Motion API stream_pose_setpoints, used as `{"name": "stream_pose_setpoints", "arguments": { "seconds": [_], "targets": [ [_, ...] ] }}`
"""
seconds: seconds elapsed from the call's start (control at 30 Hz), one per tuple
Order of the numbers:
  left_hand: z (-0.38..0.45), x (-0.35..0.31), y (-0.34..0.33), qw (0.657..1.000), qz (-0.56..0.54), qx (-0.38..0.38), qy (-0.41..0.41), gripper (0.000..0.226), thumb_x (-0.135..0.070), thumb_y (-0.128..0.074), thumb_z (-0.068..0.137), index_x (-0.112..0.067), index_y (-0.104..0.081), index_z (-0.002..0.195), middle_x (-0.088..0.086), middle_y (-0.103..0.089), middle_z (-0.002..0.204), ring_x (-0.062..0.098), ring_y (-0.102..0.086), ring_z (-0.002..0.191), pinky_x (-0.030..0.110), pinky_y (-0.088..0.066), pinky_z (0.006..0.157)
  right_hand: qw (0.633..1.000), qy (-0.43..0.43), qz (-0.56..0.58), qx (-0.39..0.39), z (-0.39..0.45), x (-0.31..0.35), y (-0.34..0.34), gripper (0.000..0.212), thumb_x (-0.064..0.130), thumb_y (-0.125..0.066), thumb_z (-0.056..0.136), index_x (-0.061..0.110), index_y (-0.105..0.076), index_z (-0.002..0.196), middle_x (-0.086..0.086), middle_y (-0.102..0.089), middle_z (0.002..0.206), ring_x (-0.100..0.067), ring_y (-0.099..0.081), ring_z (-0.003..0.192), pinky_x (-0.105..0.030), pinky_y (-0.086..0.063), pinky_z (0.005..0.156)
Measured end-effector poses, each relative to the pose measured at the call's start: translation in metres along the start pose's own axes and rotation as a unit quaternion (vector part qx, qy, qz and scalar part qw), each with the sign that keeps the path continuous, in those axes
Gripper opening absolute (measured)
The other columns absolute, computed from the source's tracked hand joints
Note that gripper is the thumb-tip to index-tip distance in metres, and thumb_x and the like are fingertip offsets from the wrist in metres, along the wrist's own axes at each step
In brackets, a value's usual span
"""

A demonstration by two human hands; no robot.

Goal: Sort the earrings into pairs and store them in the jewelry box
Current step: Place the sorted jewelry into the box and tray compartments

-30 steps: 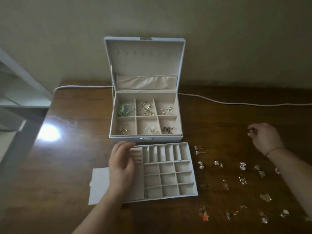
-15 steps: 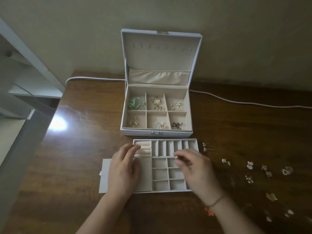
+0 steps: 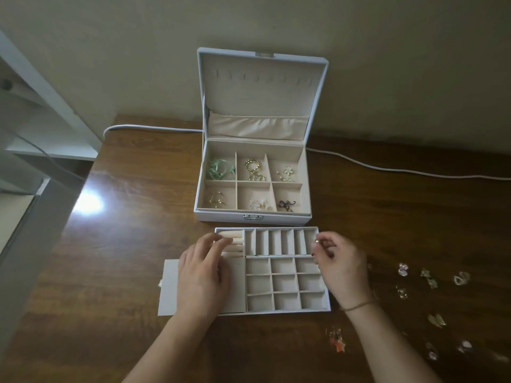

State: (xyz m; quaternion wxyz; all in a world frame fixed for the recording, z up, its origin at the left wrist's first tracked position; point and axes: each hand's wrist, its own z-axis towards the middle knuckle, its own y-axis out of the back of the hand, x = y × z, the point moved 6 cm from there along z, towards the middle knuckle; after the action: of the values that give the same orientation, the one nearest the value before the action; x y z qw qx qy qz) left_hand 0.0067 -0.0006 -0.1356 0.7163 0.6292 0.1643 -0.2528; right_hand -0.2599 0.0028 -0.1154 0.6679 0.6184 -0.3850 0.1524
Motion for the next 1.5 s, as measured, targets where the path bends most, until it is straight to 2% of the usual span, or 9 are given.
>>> {"name": "stream_pose_setpoints", "arguments": {
  "seconds": [0.13,0.37,0.5,0.63,0.7,0.9,1.07,1.27,1.5],
  "targets": [
    [0.001,-0.003,-0.003,1.0,0.007,-0.006,-0.005,0.042,-0.006,-0.048,0.081,-0.02,-0.065,0.116,0.002,-0.057,0.124,0.026,-0.055,0.11,0.043,-0.044,0.09,0.999,-0.015,-0.044,0.018,0.018,-0.007,-0.003,0.01,0.018,-0.067,0.087,0.016,-0.071,0.096,0.0,-0.067,0.082,-0.007,-0.064,0.071,-0.009,-0.048,0.06],
    [-0.001,-0.006,0.0,1.0,0.016,-0.012,-0.016,0.039,-0.009,-0.047,0.082,-0.02,-0.066,0.114,0.004,-0.058,0.124,0.028,-0.054,0.11,0.046,-0.042,0.092,0.996,-0.048,0.015,0.068,0.022,-0.016,0.005,0.013,0.02,-0.062,0.092,0.021,-0.069,0.103,0.006,-0.068,0.083,-0.005,-0.064,0.071,-0.016,-0.052,0.062],
    [-0.008,-0.017,0.003,0.999,0.012,-0.029,-0.036,0.033,-0.011,-0.058,0.081,-0.017,-0.069,0.112,0.007,-0.06,0.124,0.029,-0.052,0.113,0.044,-0.035,0.098,0.997,-0.065,0.021,-0.024,-0.002,-0.037,0.046,0.017,0.013,-0.061,0.091,0.019,-0.068,0.104,0.011,-0.065,0.09,0.005,-0.06,0.078,-0.004,-0.047,0.061],
    [-0.015,-0.034,-0.01,0.997,0.008,0.007,-0.078,0.033,-0.023,-0.052,0.083,-0.018,-0.068,0.112,0.005,-0.06,0.123,0.031,-0.052,0.114,0.048,-0.035,0.102,0.99,-0.101,-0.002,-0.101,-0.031,-0.071,0.081,0.016,0.013,-0.062,0.09,0.02,-0.068,0.103,0.005,-0.068,0.091,0.002,-0.058,0.068,-0.01,-0.042,0.049],
    [-0.013,-0.043,-0.016,0.997,0.004,0.016,-0.075,0.035,-0.028,-0.048,0.083,-0.019,-0.067,0.111,0.005,-0.06,0.123,0.031,-0.052,0.115,0.052,-0.036,0.102,0.987,-0.122,-0.012,-0.106,-0.035,-0.086,0.09,0.018,0.013,-0.061,0.091,0.023,-0.067,0.105,0.002,-0.069,0.097,-0.004,-0.057,0.069,-0.015,-0.043,0.055],
    [-0.005,-0.107,-0.042,0.991,-0.051,0.022,-0.124,0.027,-0.027,-0.053,0.083,-0.023,-0.068,0.106,0.0,-0.063,0.117,0.026,-0.052,0.114,0.049,-0.035,0.102,0.99,-0.109,-0.081,-0.034,-0.025,-0.085,0.082,0.042,0.01,-0.058,0.091,0.033,-0.055,0.126,0.016,-0.059,0.109,-0.006,-0.054,0.1,-0.03,-0.054,0.083],
    [0.003,-0.138,-0.07,0.987,-0.046,0.049,-0.147,0.027,-0.024,-0.061,0.079,-0.024,-0.069,0.105,-0.002,-0.063,0.115,0.027,-0.055,0.111,0.05,-0.039,0.098,0.983,-0.059,-0.174,0.027,-0.014,-0.077,0.065,0.035,0.024,-0.065,0.089,0.028,-0.06,0.123,0.011,-0.054,0.124,-0.012,-0.049,0.118,-0.02,-0.043,0.089],
    [0.016,-0.098,-0.039,0.989,-0.071,-0.045,-0.119,0.032,-0.014,-0.055,0.083,-0.019,-0.064,0.113,0.004,-0.064,0.111,0.029,-0.056,0.104,0.044,-0.042,0.089,0.985,-0.03,-0.156,0.062,-0.011,-0.076,0.051,0.032,0.012,-0.062,0.091,0.02,-0.063,0.121,0.007,-0.051,0.122,-0.011,-0.054,0.108,-0.023,-0.049,0.092],
    [0.014,-0.059,-0.025,0.993,0.014,0.016,-0.113,0.043,-0.029,-0.05,0.085,-0.017,-0.063,0.124,0.008,-0.061,0.122,0.033,-0.052,0.113,0.05,-0.041,0.095,0.983,-0.006,-0.161,0.086,-0.007,-0.073,0.046,0.021,0.008,-0.057,0.093,0.016,-0.067,0.11,0.006,-0.056,0.113,-0.006,-0.057,0.092,-0.02,-0.053,0.081]
  ]
}}
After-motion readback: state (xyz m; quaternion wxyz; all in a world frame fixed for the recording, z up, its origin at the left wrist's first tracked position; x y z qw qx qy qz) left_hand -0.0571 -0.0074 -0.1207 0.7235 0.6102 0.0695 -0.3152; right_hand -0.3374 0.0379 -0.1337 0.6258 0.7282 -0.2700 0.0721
